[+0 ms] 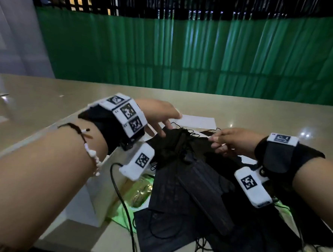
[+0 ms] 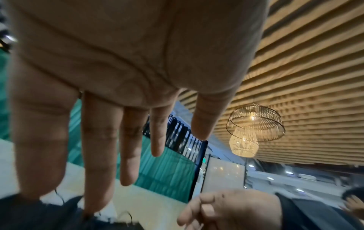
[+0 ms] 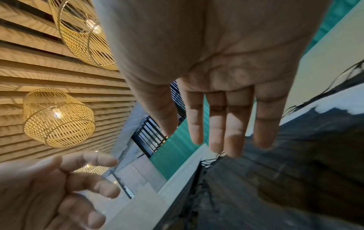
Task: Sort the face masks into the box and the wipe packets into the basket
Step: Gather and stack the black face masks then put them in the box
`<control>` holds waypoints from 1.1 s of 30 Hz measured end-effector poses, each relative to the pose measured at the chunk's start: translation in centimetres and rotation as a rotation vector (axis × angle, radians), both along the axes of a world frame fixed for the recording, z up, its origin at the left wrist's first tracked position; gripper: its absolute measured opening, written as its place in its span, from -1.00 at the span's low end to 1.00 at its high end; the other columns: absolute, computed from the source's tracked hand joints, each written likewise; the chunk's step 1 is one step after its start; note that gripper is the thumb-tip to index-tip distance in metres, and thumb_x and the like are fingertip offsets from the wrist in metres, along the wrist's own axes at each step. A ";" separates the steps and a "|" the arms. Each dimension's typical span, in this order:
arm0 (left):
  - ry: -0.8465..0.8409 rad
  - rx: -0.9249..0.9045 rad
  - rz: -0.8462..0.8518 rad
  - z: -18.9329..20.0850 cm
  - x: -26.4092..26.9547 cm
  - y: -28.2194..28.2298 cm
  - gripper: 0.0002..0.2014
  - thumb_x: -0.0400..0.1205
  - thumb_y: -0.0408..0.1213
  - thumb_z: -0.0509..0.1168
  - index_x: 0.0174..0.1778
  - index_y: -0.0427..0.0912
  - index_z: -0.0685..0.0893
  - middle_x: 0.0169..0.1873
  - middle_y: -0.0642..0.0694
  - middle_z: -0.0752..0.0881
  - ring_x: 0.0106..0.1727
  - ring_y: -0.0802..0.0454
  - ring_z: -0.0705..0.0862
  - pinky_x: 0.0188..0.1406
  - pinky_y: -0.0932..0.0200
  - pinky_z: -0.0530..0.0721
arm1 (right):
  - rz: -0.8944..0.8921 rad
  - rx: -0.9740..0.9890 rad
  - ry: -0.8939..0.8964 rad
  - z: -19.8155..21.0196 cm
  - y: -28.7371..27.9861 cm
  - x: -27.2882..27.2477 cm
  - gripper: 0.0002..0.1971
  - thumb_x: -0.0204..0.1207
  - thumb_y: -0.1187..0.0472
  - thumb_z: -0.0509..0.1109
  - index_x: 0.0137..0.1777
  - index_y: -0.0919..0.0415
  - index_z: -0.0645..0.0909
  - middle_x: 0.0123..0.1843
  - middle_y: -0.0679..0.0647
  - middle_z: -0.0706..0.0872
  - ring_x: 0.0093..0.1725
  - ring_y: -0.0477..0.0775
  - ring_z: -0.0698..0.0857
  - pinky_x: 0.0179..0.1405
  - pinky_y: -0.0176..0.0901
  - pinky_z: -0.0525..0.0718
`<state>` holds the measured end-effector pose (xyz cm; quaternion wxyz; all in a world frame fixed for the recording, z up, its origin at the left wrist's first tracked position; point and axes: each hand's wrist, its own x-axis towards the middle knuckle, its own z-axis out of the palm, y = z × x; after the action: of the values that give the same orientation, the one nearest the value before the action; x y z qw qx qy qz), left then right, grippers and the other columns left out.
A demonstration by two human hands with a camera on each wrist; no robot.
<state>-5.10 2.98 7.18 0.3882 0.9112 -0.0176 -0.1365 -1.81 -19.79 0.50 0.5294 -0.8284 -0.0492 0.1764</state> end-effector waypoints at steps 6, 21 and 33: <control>0.138 -0.103 -0.059 -5.3 -0.4 -4.1 -0.88 0.69 -0.03 0.15 0.05 0.04 0.48 -0.13 0.04 0.58 -0.15 0.02 0.63 -0.13 0.12 0.55 | -0.040 -0.070 0.087 -3.1 -4.9 -0.7 -0.94 0.60 0.25 0.31 -0.04 0.19 0.60 -0.22 0.06 0.64 -0.43 -0.13 0.61 -0.40 -0.28 0.47; 0.056 -0.535 0.565 -17.1 0.0 0.4 -0.40 0.35 -0.04 0.50 0.27 -0.16 0.51 -0.06 -0.15 0.65 -0.11 -0.07 0.63 -0.06 0.07 0.63 | -0.184 -0.198 -0.094 -8.5 -6.0 0.0 -0.70 0.48 0.13 0.46 0.19 0.06 0.56 0.17 0.05 0.62 0.15 -0.03 0.58 0.06 -0.27 0.49; -0.037 -0.658 0.559 -19.3 -0.3 0.8 -0.78 0.51 -0.49 0.40 -0.13 -0.07 0.58 -0.02 -0.23 0.70 0.03 -0.19 0.68 0.24 -0.17 0.63 | -0.139 -0.304 -0.135 -9.1 -6.3 -0.2 -0.62 0.48 0.11 0.45 0.30 0.05 0.56 0.21 -0.01 0.59 0.23 -0.02 0.59 0.33 -0.23 0.41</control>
<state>-5.41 3.79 -12.10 0.6796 0.7110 0.1804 0.0032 -2.05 -26.05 -8.56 0.4046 -0.9102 0.0001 0.0889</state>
